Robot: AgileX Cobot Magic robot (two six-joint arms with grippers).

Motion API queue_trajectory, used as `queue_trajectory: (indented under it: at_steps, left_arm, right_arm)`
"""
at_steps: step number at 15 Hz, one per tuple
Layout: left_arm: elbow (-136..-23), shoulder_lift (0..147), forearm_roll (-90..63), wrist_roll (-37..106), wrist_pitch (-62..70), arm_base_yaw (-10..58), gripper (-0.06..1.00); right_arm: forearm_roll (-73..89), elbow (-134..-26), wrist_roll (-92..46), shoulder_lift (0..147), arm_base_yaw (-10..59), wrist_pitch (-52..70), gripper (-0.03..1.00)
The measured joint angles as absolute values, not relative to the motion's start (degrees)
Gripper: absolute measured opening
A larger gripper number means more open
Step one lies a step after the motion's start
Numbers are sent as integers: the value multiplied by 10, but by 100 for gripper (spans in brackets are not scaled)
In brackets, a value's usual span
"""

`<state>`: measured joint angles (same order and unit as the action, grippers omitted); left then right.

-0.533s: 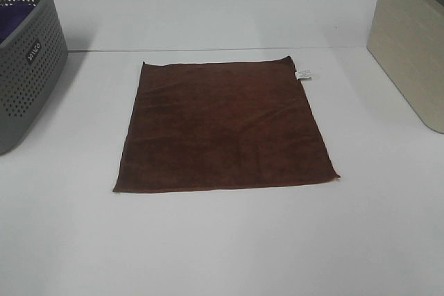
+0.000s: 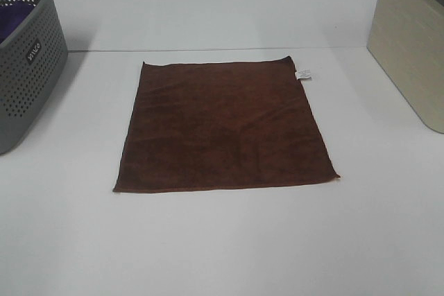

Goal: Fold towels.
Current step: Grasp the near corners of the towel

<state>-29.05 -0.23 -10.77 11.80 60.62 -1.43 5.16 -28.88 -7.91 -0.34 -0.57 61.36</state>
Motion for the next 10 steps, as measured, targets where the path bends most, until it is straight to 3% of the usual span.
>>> queue_trajectory:
  at_steps: [10]
  left_arm:
    - [-290,-2,-108,118,606,-14,75]
  right_arm:
    - [52,-289,-79,-3,-6,614,82]
